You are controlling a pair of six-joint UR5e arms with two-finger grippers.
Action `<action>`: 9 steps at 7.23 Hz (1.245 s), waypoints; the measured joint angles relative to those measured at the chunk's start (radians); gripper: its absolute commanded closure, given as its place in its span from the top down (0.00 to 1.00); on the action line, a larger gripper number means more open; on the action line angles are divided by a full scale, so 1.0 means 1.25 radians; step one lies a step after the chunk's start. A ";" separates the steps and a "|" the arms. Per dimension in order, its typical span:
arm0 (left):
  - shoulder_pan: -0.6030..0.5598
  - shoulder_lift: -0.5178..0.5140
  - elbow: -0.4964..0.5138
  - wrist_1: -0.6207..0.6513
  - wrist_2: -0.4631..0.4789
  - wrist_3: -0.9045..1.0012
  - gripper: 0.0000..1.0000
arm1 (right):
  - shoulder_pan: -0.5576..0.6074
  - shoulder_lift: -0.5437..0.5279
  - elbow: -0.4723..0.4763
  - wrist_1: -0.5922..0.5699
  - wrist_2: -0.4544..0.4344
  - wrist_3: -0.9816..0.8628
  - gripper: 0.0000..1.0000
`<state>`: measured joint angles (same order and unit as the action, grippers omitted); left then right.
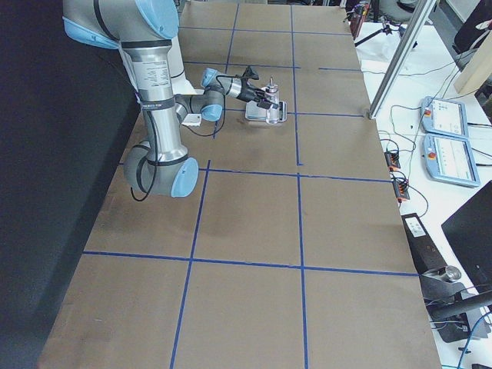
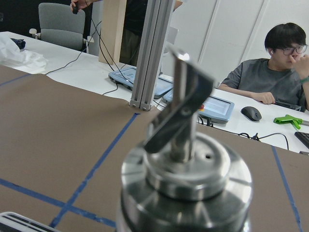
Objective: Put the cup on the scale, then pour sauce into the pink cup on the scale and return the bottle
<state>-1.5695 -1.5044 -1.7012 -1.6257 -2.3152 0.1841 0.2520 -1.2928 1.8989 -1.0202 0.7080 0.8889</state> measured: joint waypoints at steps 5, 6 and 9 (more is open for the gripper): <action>0.000 0.000 -0.004 -0.001 -0.001 0.000 1.00 | 0.019 -0.186 0.046 0.001 0.035 0.268 0.00; 0.000 0.000 -0.005 -0.001 -0.001 0.000 1.00 | 0.021 -0.218 0.047 0.000 0.036 0.285 0.00; 0.000 0.000 -0.002 -0.001 -0.001 0.000 1.00 | 0.023 -0.254 0.045 0.000 0.041 0.331 0.00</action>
<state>-1.5693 -1.5048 -1.7041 -1.6276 -2.3163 0.1841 0.2804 -1.6103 1.9550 -1.0207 0.7586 1.3026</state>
